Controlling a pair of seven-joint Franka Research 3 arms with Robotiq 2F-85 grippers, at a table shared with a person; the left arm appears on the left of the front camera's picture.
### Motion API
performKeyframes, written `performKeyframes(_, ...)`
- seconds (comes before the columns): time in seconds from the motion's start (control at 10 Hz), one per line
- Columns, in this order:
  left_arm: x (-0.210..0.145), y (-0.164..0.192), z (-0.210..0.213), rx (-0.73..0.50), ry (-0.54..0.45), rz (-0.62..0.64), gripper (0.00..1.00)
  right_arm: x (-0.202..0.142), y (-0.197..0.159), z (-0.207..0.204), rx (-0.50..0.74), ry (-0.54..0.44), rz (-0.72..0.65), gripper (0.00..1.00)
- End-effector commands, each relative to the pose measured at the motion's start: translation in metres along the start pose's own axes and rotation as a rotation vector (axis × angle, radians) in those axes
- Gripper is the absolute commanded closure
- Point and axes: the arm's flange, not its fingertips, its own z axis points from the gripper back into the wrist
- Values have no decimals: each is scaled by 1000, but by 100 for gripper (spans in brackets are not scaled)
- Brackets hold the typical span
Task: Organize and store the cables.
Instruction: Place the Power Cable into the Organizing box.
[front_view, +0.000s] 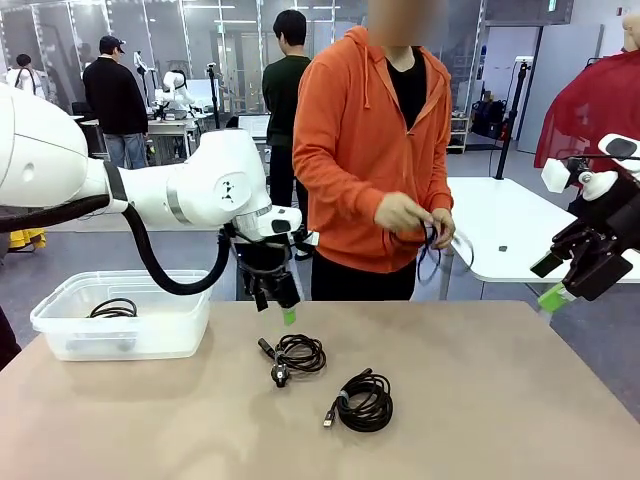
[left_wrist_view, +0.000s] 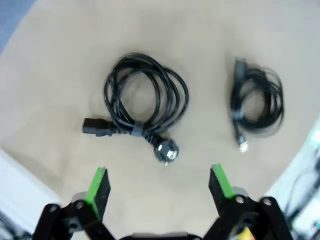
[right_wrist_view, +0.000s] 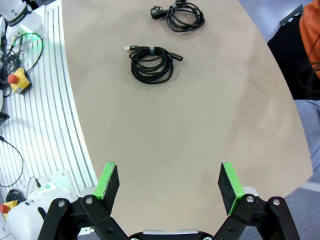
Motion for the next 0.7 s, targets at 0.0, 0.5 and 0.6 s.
performKeyframes(0.0, -3, -16, -18, 93, -46, 260, 0, 3, -2, 0, -7, -3, -4, 0)
performKeyframes(0.5, -3, -37, -34, 159, 6, 586, 0, 3, -2, 0, -7, -3, -4, 0)
performKeyframes(0.6, -6, -39, -34, 87, 37, 599, 0, 3, -2, 0, -7, -3, -4, 0)
